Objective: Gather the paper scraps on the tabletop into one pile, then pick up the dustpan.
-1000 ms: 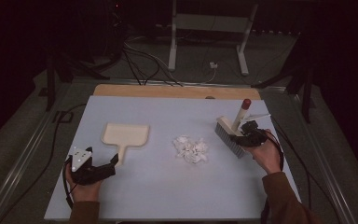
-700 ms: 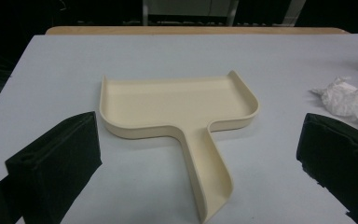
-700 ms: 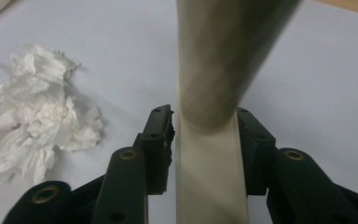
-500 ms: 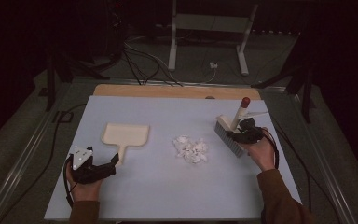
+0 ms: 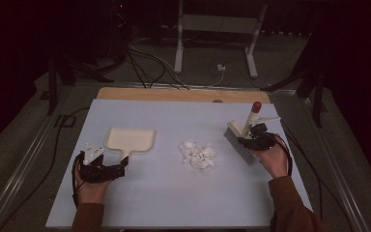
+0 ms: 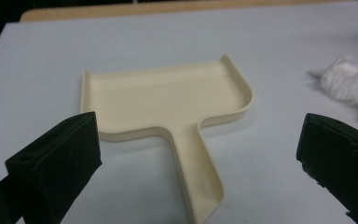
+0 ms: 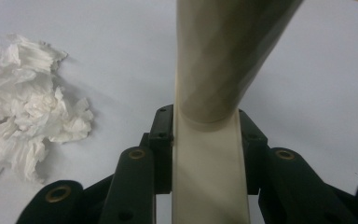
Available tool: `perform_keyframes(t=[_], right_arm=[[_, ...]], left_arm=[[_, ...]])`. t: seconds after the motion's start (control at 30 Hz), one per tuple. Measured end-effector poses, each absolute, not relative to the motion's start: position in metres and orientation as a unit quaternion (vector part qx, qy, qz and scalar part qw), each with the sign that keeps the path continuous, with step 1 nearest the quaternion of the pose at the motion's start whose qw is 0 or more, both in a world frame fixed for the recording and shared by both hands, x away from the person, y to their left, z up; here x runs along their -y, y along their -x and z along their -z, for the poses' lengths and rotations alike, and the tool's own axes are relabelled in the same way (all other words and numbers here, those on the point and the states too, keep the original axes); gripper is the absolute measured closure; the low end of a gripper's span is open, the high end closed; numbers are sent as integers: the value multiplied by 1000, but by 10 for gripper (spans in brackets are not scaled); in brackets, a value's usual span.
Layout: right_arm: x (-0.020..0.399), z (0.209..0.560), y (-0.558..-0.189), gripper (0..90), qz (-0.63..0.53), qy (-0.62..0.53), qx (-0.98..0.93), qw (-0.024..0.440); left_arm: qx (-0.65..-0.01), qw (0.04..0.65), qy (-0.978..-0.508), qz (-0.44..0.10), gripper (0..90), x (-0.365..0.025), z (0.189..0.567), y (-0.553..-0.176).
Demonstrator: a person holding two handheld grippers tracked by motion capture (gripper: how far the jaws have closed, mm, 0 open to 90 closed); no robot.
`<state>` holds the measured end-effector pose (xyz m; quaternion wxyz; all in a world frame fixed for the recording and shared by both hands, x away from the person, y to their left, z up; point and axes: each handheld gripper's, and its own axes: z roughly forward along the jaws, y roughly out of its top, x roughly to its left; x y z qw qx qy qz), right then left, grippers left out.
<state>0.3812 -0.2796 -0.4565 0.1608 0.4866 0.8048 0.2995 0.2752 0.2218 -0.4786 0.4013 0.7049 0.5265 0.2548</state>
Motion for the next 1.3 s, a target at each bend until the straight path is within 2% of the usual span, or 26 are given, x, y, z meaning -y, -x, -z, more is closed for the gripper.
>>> perform_keyframes(t=[0.4,0.73,0.93,1.07,1.17,1.3], right_arm=[[275,457,-379,670,-295,-481,-809,167],[275,457,-379,670,-297,-481,-808,167],[275,458,-379,670,-296,-480,-808,170],[275,458,-378,670,-297,-479,-808,171],[276,458,-378,670,-296,-481,-807,171],[277,458,-378,670,-295,-481,-807,172]], left_arm=[[-542,346,-734,-220,31,-213,491,-290],[-563,307,-742,-198,127,-207,500,-301],[-569,282,-745,-206,167,-197,505,-312],[-580,267,-740,-211,255,-193,507,-318],[-598,267,-729,-200,413,-191,511,-324],[-599,255,-731,-202,514,-186,513,-326]])
